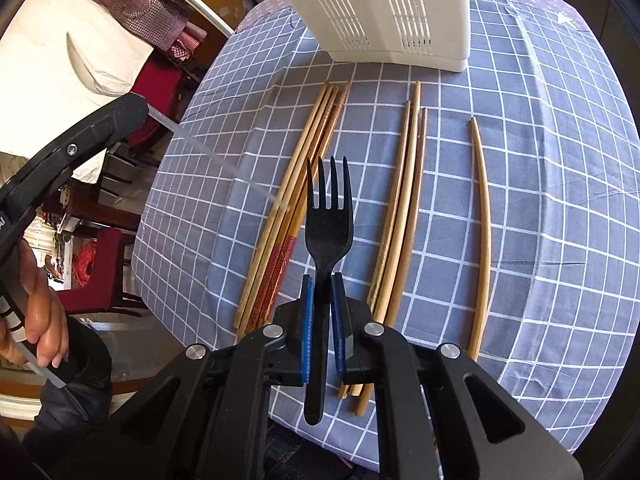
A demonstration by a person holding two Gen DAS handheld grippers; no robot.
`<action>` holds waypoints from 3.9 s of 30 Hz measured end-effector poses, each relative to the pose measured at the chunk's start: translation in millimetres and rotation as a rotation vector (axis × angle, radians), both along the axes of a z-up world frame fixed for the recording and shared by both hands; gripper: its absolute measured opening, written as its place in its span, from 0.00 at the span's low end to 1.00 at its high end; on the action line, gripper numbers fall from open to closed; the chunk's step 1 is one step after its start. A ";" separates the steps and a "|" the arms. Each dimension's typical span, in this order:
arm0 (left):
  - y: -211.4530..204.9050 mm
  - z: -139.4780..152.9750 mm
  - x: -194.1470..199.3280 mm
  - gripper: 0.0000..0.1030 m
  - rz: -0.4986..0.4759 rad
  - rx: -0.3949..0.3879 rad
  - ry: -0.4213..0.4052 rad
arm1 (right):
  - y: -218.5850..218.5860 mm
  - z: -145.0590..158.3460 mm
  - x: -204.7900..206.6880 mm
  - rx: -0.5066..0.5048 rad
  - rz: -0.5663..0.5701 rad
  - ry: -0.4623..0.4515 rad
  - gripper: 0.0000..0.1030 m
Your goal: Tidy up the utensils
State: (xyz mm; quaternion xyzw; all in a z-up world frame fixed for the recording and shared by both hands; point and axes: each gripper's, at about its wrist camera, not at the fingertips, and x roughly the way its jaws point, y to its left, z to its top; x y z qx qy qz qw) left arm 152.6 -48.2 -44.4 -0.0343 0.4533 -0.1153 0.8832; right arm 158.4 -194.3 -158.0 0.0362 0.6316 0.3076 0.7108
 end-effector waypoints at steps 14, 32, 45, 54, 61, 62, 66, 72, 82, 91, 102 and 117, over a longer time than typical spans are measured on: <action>4.9 9.3 15.1 0.07 0.018 0.002 -0.008 | -20.9 3.2 4.2 0.046 -0.012 -0.017 0.09; 79.8 -10.5 14.4 0.07 0.188 -0.034 0.053 | -11.3 208.9 101.6 0.172 -0.255 -0.781 0.09; 103.4 -20.6 14.1 0.07 0.256 -0.079 0.117 | 13.1 154.7 161.3 0.081 -0.254 -0.807 0.13; 102.1 -15.5 16.0 0.16 0.299 -0.121 0.131 | -4.8 161.7 108.4 0.142 -0.168 -0.823 0.14; 125.8 -50.5 28.7 0.33 0.483 -0.259 0.302 | -10.7 152.8 64.0 0.160 -0.055 -0.789 0.19; 127.9 -55.8 31.0 0.33 0.510 -0.274 0.327 | -11.9 149.3 58.3 0.166 -0.044 -0.779 0.19; 132.8 -77.3 39.2 0.32 0.616 -0.331 0.432 | -17.5 132.1 43.6 0.175 0.001 -0.748 0.19; 144.4 -103.9 48.4 0.32 0.800 -0.361 0.498 | -27.1 106.1 37.1 0.183 0.042 -0.694 0.19; 158.0 -121.8 68.4 0.32 0.900 -0.341 0.521 | -50.5 81.3 41.9 0.199 0.027 -0.631 0.19; 149.5 -121.9 121.3 0.32 0.743 -0.232 0.467 | -51.9 83.8 41.0 0.190 0.033 -0.609 0.25; 152.6 -126.8 134.6 0.12 0.708 -0.266 0.546 | -40.2 80.5 40.8 0.175 0.050 -0.564 0.25; 113.2 -108.9 75.0 0.08 0.371 -0.058 0.582 | -41.5 87.9 30.6 0.181 0.052 -0.547 0.25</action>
